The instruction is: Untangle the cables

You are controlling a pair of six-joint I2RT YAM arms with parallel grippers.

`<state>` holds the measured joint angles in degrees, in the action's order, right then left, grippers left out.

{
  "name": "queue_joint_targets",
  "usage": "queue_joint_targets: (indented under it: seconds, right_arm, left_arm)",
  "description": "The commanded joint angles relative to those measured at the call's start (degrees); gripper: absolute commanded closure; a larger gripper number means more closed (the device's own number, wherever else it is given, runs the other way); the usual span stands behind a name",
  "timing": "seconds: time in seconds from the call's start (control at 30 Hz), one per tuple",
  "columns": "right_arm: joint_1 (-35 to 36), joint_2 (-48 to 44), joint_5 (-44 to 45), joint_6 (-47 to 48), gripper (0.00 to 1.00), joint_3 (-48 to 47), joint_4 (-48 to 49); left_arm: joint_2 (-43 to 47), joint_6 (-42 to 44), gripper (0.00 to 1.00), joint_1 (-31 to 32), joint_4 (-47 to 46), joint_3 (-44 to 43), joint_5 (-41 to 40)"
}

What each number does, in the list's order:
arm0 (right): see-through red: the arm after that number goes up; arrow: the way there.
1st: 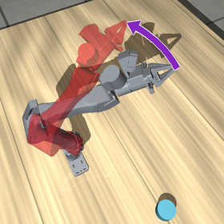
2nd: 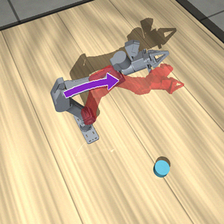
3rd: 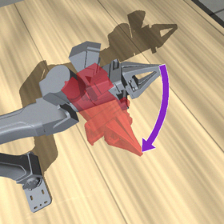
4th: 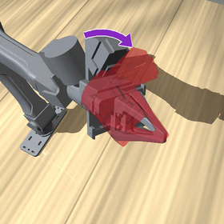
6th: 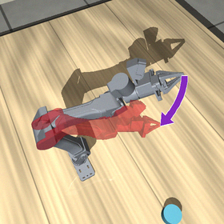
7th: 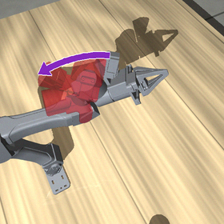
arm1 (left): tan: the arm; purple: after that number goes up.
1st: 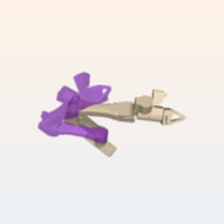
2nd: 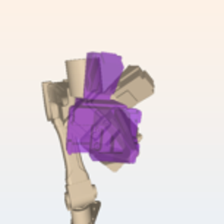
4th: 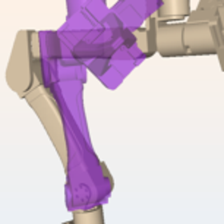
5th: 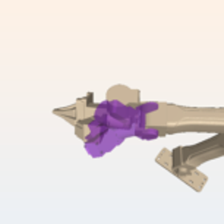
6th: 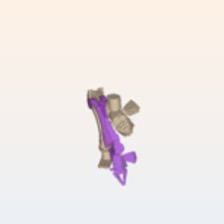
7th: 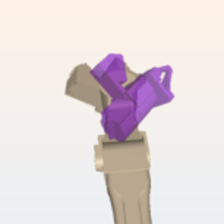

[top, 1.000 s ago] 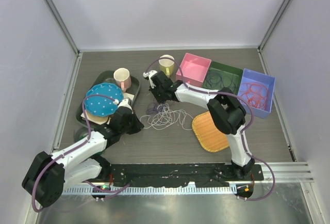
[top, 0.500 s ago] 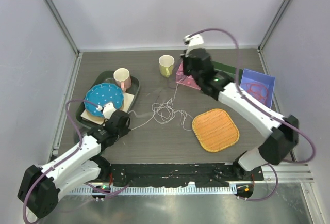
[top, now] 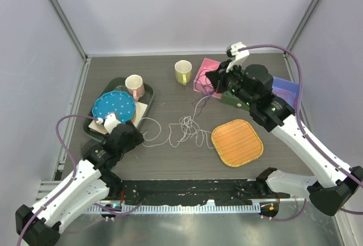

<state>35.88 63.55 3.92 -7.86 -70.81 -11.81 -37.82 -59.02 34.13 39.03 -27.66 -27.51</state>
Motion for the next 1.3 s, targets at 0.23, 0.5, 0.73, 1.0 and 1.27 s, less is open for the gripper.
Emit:
queue_joint_targets:
  seconds: [0.23, 0.5, 0.73, 1.0, 1.27]
  right_arm:
    - [0.2, 6.1, -23.8, -0.6, 0.96, -4.6, -2.1]
    - [0.2, 9.4, -29.8, 1.9, 0.96, -7.1, -4.8]
    - [0.4, 10.5, -29.6, 3.1, 0.96, -7.9, -6.0]
    - [1.0, 10.6, -30.8, 2.8, 0.96, -8.0, -5.7]
    - [1.6, 11.4, -31.1, 2.9, 0.96, -8.4, -5.6]
  left_arm:
    - [3.3, 17.4, 0.0, -0.4, -33.1, -0.7, 36.8]
    - [-5.3, 14.6, 0.0, -0.4, -47.5, -5.1, 43.8]
    - [-8.3, 11.3, 0.02, -0.4, -56.9, -5.8, 46.8]
    - [-12.6, 11.9, 0.16, -0.4, -57.2, -9.3, 43.7]
    - [-20.1, 11.1, 0.72, -0.4, -59.9, -12.6, 47.0]
